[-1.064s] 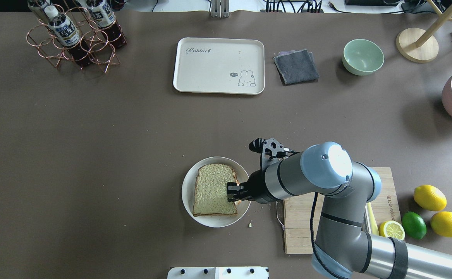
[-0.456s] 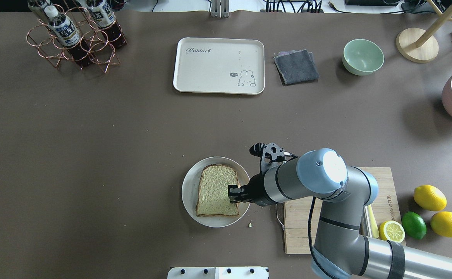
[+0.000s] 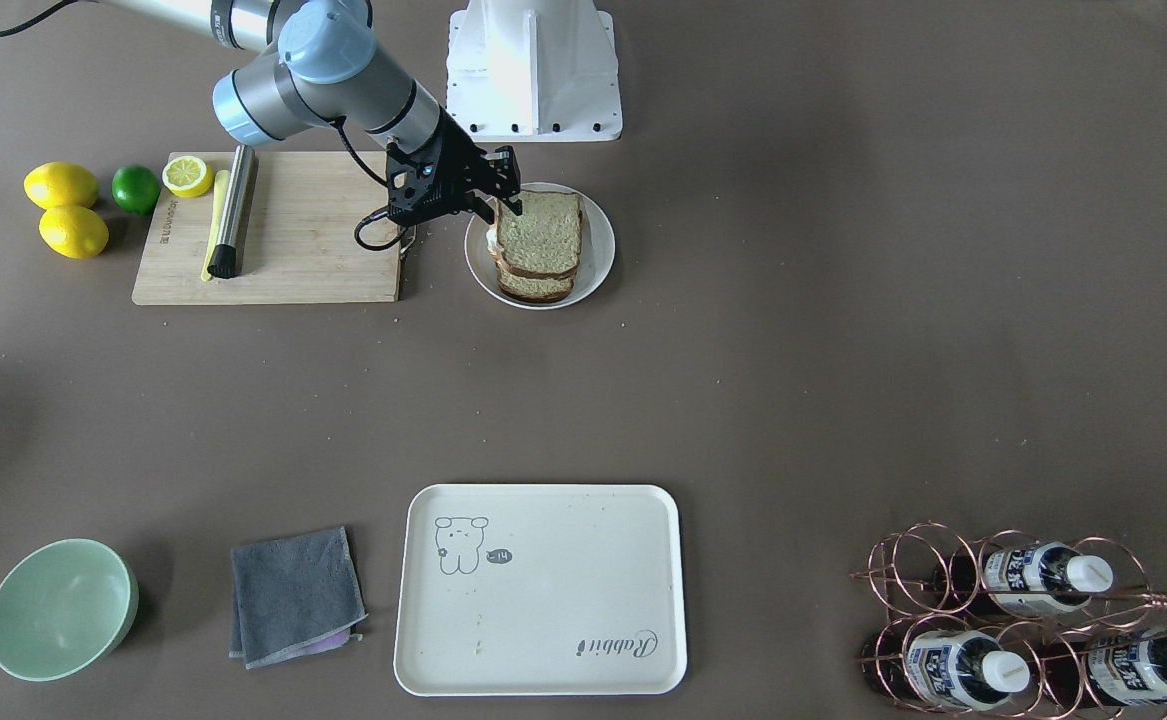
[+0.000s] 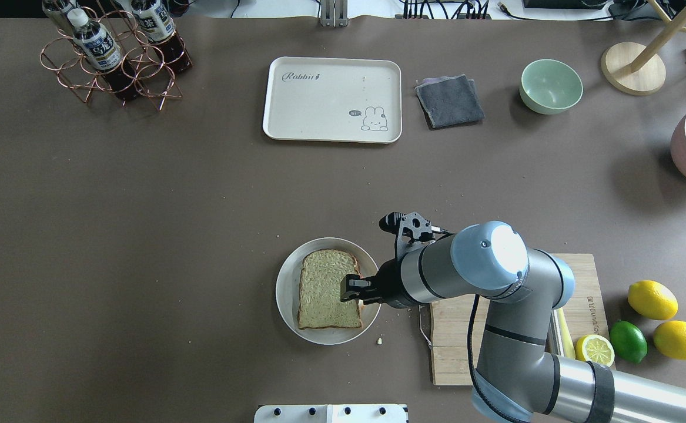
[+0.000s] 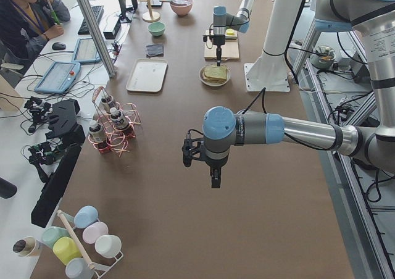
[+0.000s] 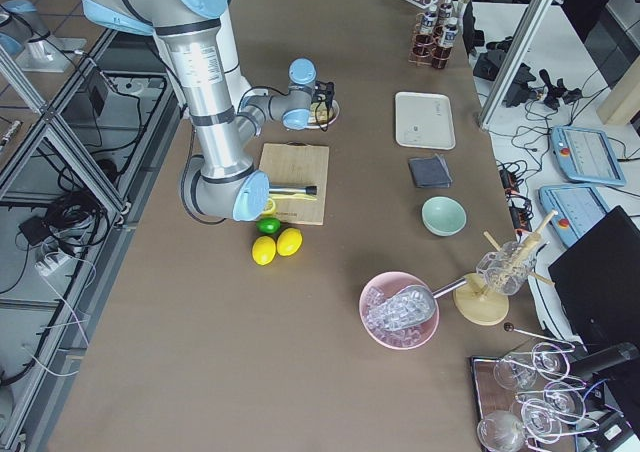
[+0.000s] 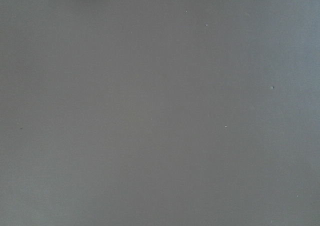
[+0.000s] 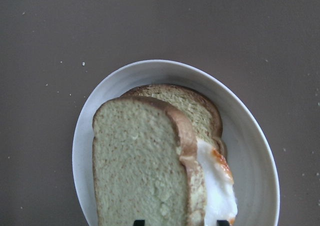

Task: Make sandwich and place on tray

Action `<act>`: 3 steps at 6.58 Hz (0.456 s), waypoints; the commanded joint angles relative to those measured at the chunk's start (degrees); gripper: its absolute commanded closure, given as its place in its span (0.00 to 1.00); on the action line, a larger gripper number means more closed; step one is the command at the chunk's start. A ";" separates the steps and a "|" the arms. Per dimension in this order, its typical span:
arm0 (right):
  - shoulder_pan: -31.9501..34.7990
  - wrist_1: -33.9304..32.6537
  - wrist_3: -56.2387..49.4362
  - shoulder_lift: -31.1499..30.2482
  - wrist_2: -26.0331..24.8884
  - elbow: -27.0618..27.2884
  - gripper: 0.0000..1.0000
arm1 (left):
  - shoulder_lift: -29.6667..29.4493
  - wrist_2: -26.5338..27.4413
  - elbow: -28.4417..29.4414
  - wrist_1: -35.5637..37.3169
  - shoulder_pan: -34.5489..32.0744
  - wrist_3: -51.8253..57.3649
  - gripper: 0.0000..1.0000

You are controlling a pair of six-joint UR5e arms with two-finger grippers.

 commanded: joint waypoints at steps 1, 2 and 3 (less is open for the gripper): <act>5.34 -0.38 -0.01 -0.23 5.46 0.46 0.00 | -2.82 -9.15 -1.26 -5.30 5.27 -11.01 0.02; 9.99 -0.38 -0.27 -1.45 9.94 0.64 0.00 | -3.45 -9.18 -1.54 -15.35 11.23 -23.12 0.02; 13.87 -0.38 -0.80 -2.85 14.60 0.90 0.00 | -3.20 -9.36 -1.45 -25.28 14.86 -34.46 0.02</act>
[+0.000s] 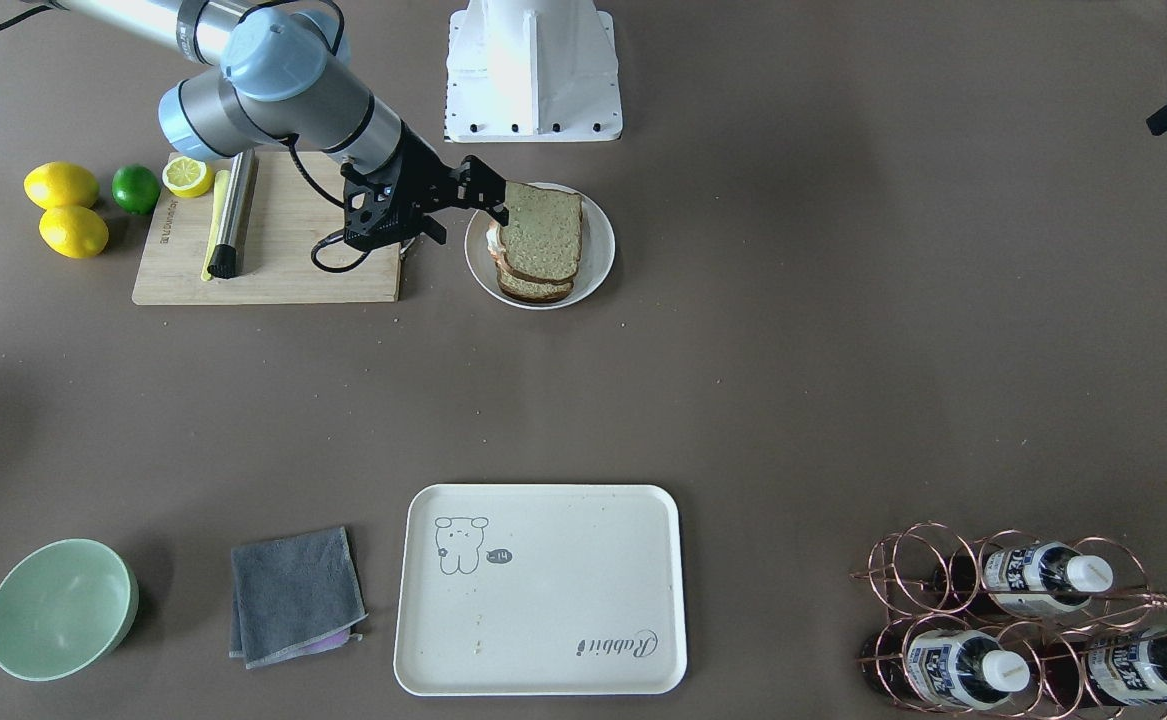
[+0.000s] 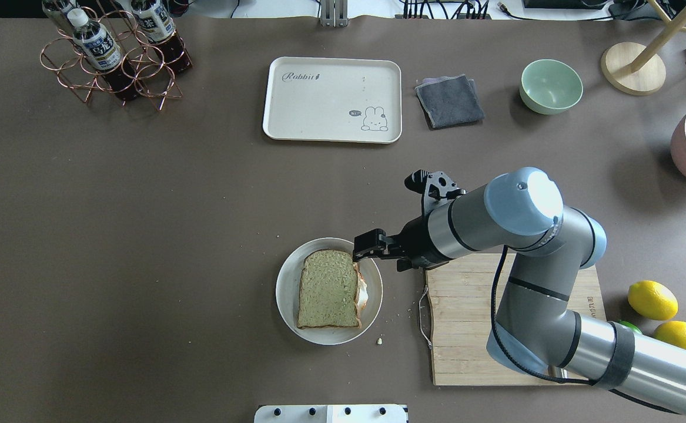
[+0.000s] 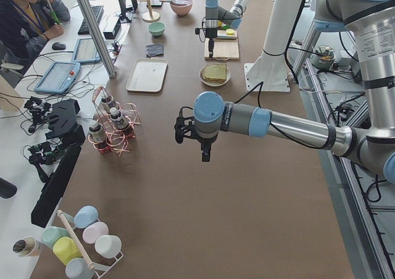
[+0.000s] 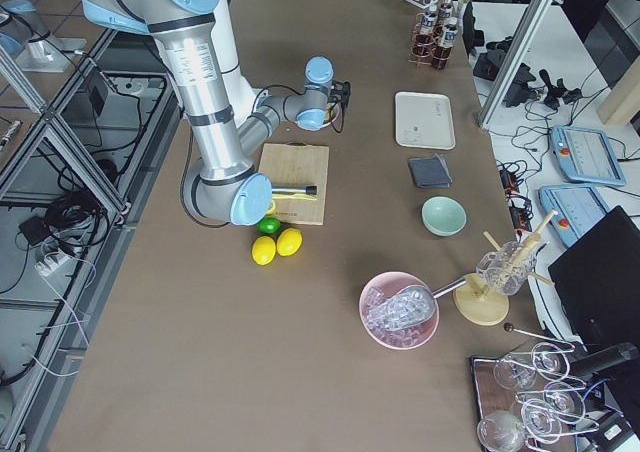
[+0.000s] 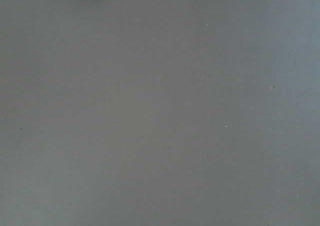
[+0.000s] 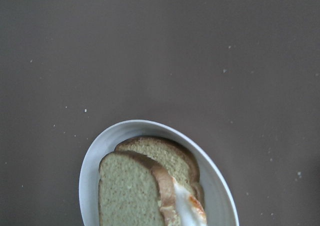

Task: Make sandwich and place on tray
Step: 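Withdraw the right gripper while the left arm reaches toward the white plate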

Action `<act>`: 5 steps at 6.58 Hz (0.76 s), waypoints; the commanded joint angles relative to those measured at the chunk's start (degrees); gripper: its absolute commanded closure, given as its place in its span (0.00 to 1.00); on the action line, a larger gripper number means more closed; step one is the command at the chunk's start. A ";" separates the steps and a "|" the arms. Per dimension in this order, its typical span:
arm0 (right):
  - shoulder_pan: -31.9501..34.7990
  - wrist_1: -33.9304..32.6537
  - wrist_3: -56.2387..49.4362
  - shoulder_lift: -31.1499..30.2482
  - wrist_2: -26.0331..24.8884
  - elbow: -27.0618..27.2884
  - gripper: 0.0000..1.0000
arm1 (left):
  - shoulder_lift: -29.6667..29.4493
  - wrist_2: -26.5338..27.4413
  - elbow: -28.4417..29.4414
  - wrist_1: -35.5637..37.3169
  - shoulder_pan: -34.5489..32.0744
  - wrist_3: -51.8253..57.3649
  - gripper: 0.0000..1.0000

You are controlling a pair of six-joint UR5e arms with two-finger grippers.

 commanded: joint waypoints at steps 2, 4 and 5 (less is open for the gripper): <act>10.99 -0.02 -4.30 -4.40 12.01 0.45 0.00 | -4.36 2.48 -0.06 -21.88 17.16 -31.66 0.02; 16.63 -0.02 -12.99 -10.19 16.43 0.54 0.00 | -12.70 13.52 -0.32 -22.10 28.86 -44.25 0.02; 18.48 -0.02 -15.73 -13.17 16.97 1.58 0.00 | -16.92 16.97 0.46 -22.02 34.05 -49.45 0.02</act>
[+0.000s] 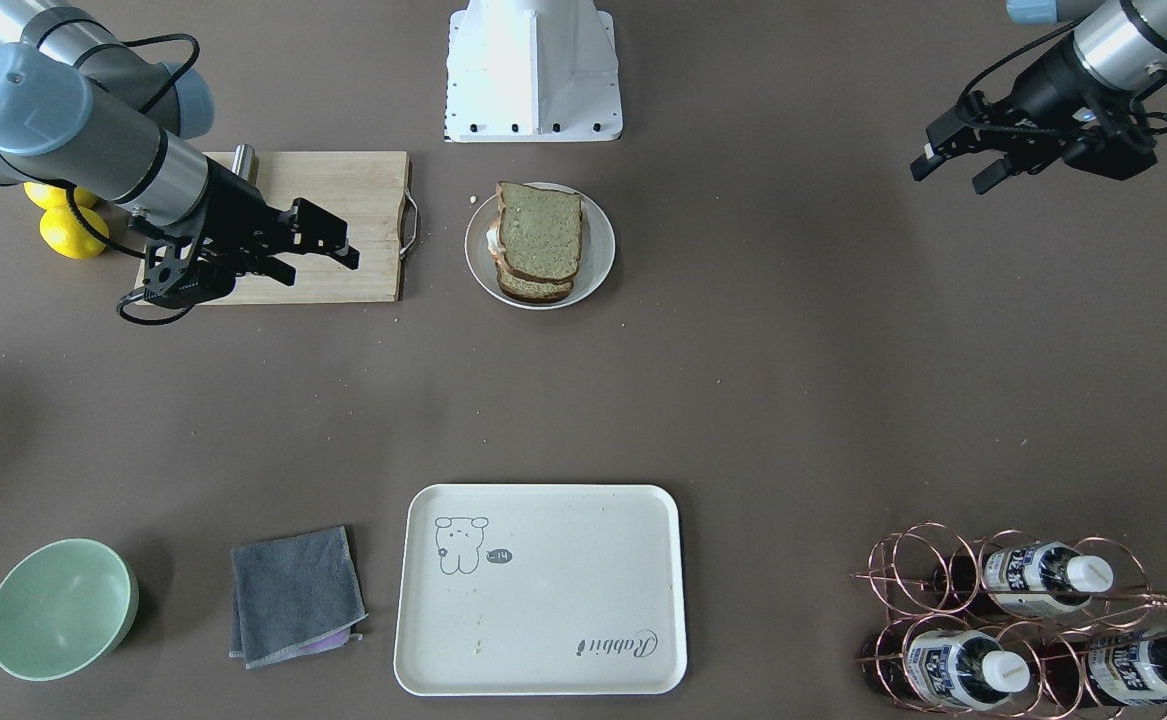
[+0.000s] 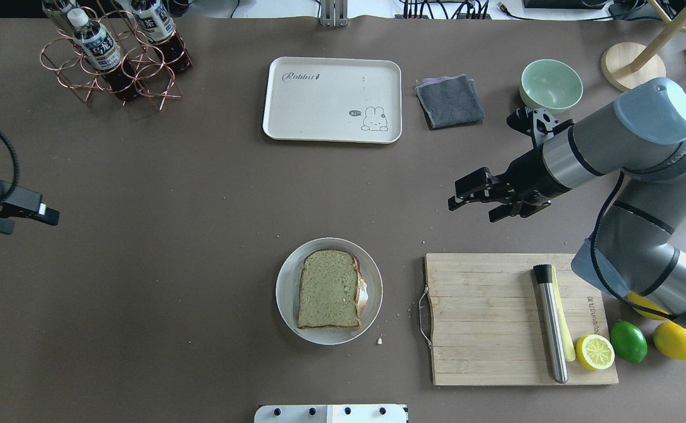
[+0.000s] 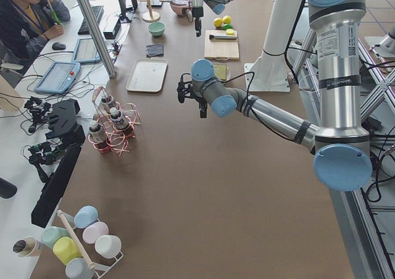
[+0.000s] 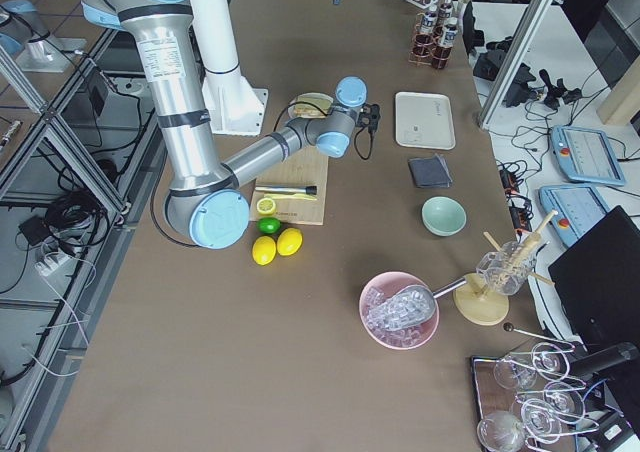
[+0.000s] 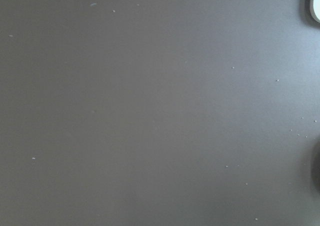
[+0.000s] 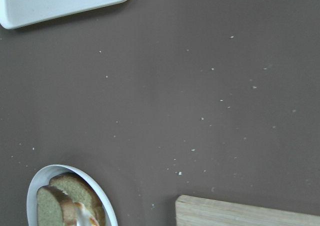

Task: Make sandwich and place on tray
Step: 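Withdraw the right gripper while the left arm reaches toward the white plate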

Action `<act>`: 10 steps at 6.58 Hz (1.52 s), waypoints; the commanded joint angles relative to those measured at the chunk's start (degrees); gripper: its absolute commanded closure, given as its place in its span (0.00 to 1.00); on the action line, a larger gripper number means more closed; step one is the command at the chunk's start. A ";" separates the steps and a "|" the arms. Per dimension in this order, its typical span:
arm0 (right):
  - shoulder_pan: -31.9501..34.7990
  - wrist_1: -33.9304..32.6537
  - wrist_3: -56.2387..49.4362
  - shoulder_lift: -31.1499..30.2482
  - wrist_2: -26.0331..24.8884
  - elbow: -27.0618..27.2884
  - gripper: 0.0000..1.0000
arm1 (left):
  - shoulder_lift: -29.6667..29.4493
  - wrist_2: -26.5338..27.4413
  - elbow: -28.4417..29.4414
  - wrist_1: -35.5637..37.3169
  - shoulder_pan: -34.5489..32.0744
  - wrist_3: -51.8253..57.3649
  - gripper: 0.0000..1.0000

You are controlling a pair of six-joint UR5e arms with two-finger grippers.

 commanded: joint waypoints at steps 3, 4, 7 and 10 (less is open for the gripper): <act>7.62 0.00 -9.89 -8.79 3.27 2.11 0.00 | -15.54 15.90 5.38 -0.08 18.19 -18.02 0.02; 8.41 0.00 -10.44 -9.15 3.71 2.11 0.00 | -18.89 17.15 7.14 -1.04 22.75 -18.51 0.02; 11.31 0.00 -17.10 -13.88 3.89 2.11 0.00 | -22.35 22.87 9.53 -0.70 27.36 -20.53 0.02; 12.81 0.09 -21.60 -17.41 4.07 2.20 0.00 | -27.69 27.19 16.28 -1.05 29.65 -20.44 0.03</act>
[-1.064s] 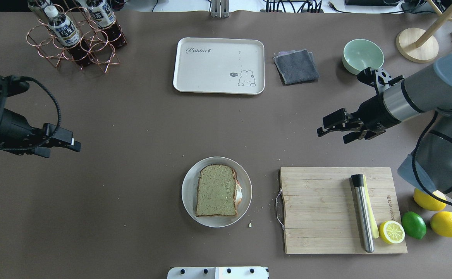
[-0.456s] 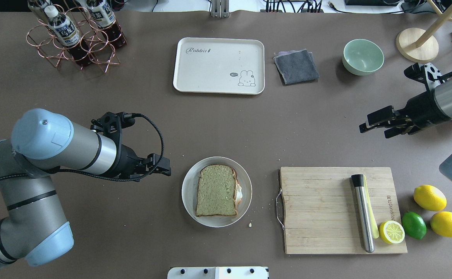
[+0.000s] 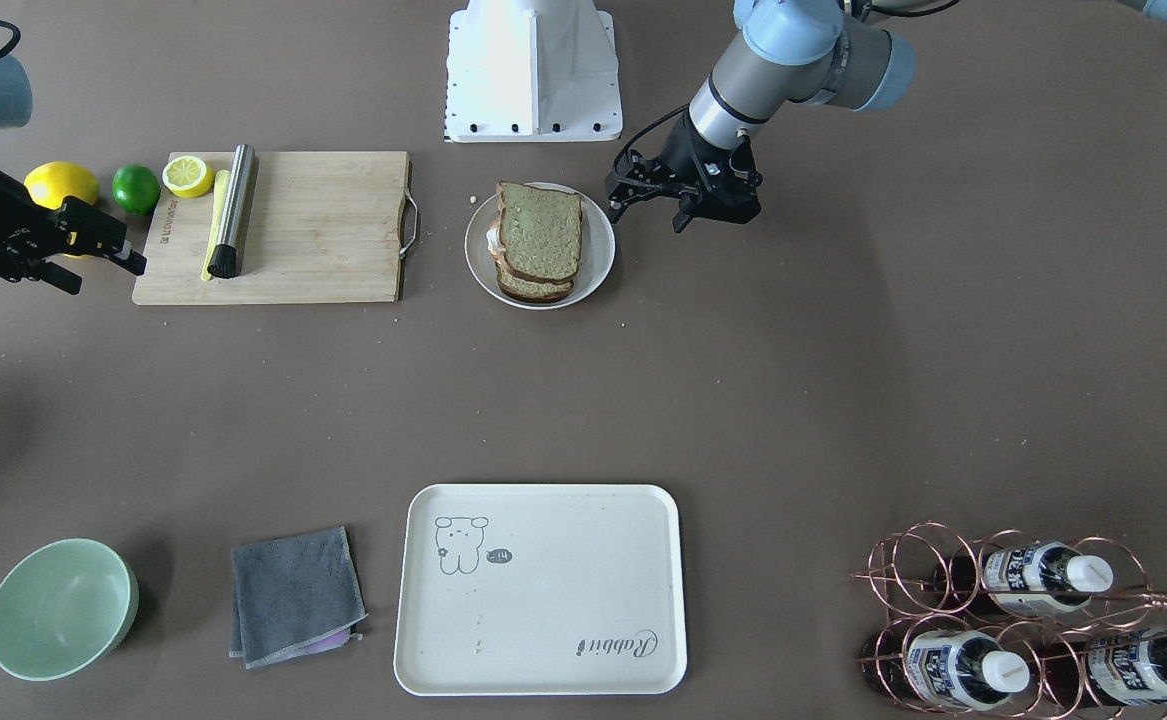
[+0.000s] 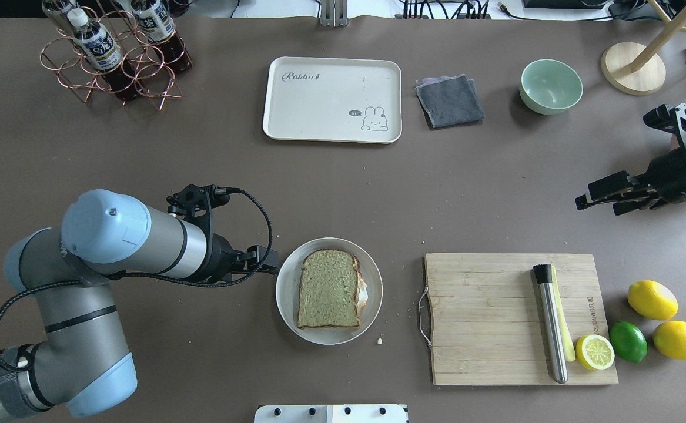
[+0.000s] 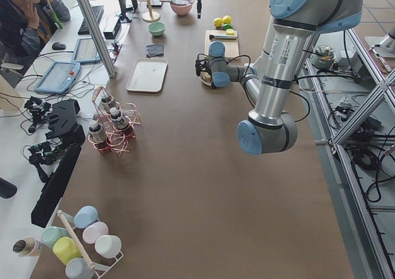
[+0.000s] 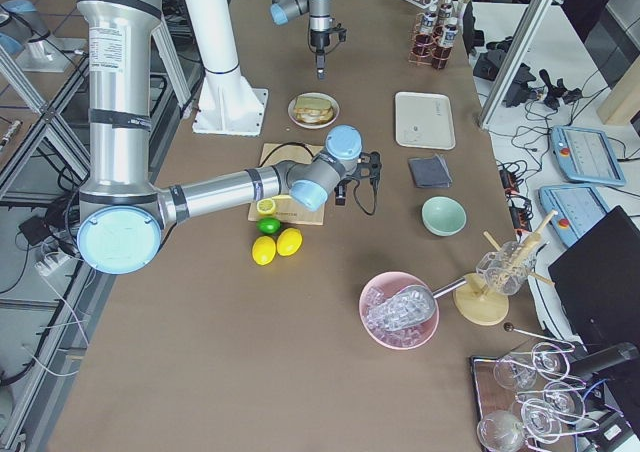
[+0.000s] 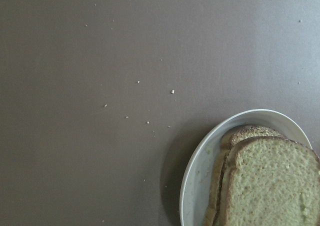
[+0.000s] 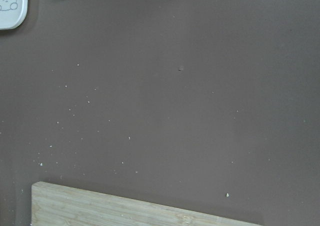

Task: Make sandwich and place on tray
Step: 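Withdraw the right gripper while the left arm reaches toward the white plate, then grasp the white plate's rim with the left gripper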

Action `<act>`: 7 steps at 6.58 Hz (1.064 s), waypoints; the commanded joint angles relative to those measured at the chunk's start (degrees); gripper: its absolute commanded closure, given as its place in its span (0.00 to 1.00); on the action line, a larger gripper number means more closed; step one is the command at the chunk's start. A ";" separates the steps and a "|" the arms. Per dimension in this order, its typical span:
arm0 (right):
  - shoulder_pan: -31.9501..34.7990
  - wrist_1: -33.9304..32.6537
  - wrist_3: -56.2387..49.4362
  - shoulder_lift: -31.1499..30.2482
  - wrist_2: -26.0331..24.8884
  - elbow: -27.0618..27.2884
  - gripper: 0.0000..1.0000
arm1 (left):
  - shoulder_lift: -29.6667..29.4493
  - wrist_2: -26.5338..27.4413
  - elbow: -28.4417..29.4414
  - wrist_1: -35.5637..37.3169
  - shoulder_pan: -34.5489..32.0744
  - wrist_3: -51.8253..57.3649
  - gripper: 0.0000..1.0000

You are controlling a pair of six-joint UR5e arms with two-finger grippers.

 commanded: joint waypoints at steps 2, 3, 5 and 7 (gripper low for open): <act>1.57 0.03 -3.34 -2.44 0.27 -0.06 0.00 | -2.29 3.36 3.78 -0.48 2.57 0.02 0.08; 1.66 0.03 -3.52 -2.45 0.27 -0.15 0.00 | -2.38 3.56 4.30 -0.48 3.02 0.02 0.12; 1.49 -0.06 -3.44 -2.62 0.27 -0.24 0.00 | -3.52 3.65 5.80 -0.48 3.20 -0.07 0.16; 1.49 -0.06 -3.44 -3.06 0.27 -0.32 0.00 | -3.52 4.60 5.80 -0.48 3.72 -0.16 0.31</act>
